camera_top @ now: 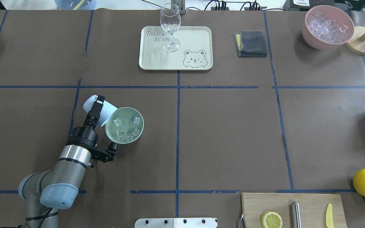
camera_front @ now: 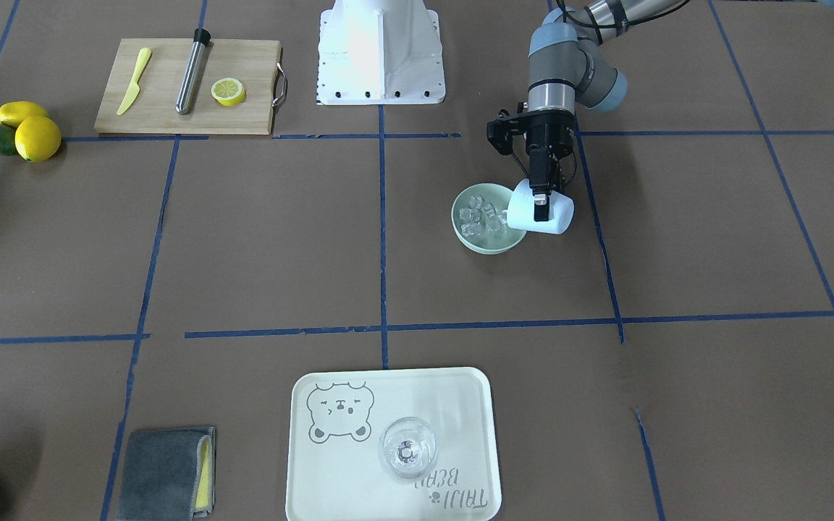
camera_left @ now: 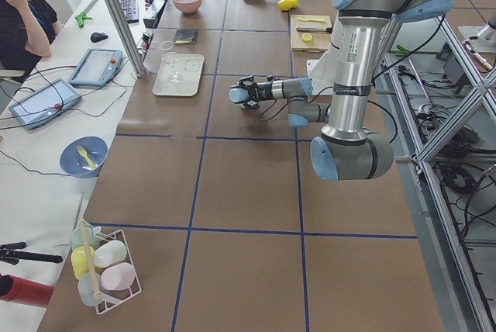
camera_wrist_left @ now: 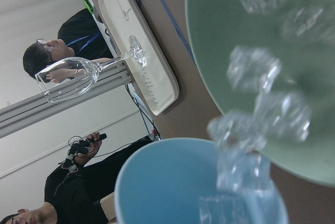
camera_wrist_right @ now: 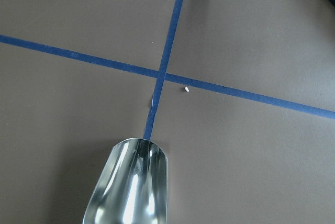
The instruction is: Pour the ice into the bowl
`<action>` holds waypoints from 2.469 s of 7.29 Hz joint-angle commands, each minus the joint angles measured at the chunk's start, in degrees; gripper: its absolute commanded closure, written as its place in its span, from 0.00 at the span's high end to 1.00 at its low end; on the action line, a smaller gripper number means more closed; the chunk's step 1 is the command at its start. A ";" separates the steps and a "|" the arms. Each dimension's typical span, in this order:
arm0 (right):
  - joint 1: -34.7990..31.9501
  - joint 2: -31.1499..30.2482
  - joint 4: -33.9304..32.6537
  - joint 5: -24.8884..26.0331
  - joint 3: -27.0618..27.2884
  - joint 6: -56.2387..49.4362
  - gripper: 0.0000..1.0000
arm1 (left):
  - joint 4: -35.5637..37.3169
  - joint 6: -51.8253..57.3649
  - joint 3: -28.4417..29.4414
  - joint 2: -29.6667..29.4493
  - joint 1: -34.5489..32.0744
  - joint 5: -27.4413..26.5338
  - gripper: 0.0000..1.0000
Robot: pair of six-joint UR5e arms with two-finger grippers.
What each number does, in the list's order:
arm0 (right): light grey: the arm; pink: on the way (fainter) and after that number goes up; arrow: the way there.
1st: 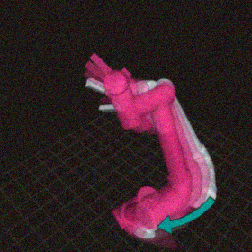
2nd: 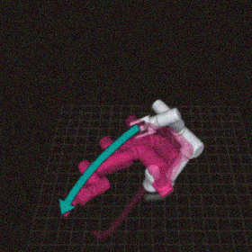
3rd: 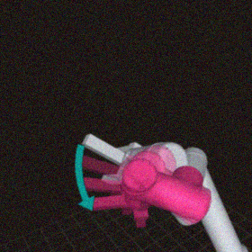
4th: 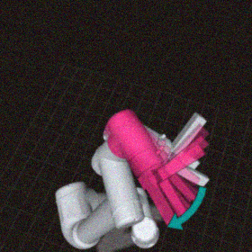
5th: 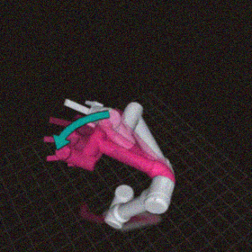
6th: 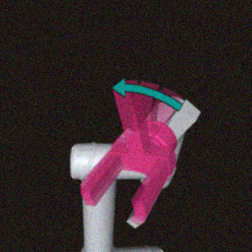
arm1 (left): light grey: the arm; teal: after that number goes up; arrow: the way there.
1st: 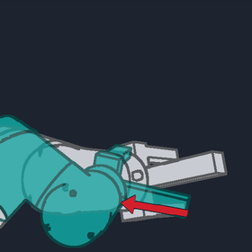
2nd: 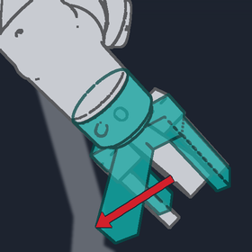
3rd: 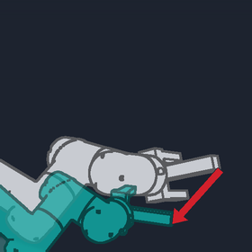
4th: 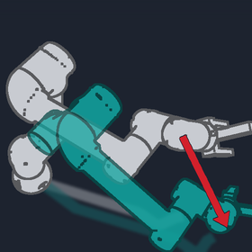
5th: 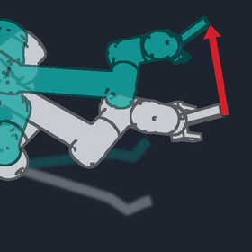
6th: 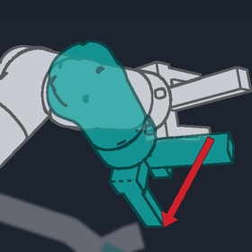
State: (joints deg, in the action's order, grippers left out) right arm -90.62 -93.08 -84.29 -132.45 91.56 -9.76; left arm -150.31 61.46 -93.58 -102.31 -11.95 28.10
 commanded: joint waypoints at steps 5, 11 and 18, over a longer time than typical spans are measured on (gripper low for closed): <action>0.00 -0.09 0.00 -0.09 0.02 0.00 1.00 | -1.12 5.77 -5.44 0.18 -0.52 0.11 0.00; 0.00 -0.35 0.00 -0.18 0.02 -0.09 1.00 | -25.80 -43.24 -4.59 1.67 0.70 1.26 0.00; 0.00 -0.35 0.00 -0.18 0.20 -0.09 1.00 | -26.96 -96.92 -4.94 7.54 0.80 0.90 0.00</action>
State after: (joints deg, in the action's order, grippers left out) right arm -90.61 -93.43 -84.29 -132.63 91.68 -9.84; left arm -177.35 -29.52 -98.52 -97.15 -10.89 28.85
